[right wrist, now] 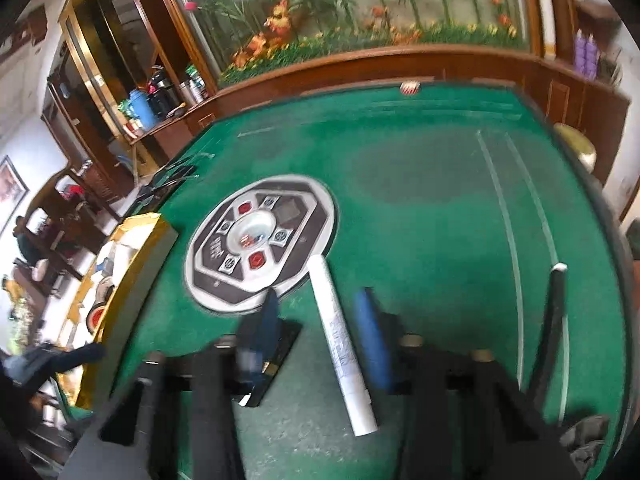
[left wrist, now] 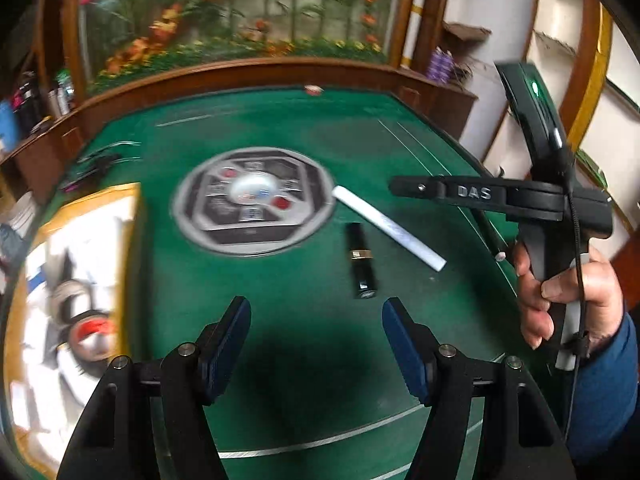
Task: Organize rigid objects
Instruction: 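Grasp the black lipstick tube with the left gripper while the right gripper grasps the white tube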
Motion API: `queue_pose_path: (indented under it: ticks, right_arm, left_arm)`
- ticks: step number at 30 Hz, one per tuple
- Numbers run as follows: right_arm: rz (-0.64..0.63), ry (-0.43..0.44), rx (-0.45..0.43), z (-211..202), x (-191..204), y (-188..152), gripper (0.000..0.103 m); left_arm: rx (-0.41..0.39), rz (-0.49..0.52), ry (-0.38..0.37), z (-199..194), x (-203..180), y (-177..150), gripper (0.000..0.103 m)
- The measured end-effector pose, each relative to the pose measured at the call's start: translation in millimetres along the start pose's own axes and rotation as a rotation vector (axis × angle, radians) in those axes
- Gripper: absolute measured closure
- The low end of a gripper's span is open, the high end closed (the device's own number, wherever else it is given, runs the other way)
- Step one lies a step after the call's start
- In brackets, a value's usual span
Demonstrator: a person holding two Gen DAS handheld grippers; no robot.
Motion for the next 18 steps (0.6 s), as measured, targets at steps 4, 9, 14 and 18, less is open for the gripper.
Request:
queue_pose_path:
  ticks: [4, 9, 14, 18]
  right_arm:
    - [0.001, -0.041, -0.002, 1, -6, -2, 0.091]
    - [0.068, -0.062, -0.037, -8, -21, 5, 0.091]
    - [0.150, -0.147, -0.142, -41, -59, 26, 0.087]
    - [0.157, -0.132, -0.088, -30, -61, 22, 0.085]
  left_arm:
    - [0.036, 0.000, -0.035, 29, -16, 6, 0.031]
    - [0.074, 0.028, -0.002, 64, -27, 14, 0.031]
    - [0.110, 0.061, 0.016, 87, -32, 6, 0.056]
    - [0.097, 0.072, 0.039, 88, -26, 0, 0.084]
Point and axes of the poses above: each gripper's, at about its wrist camera, not at the fingertips, and z roughly the way its jaws point, x to its left, y to its top, the point moved 2 cm from there along z, roughly the way its jaws point, and after that the axes turned 15 degrees about -x, right-handed, at the moved point
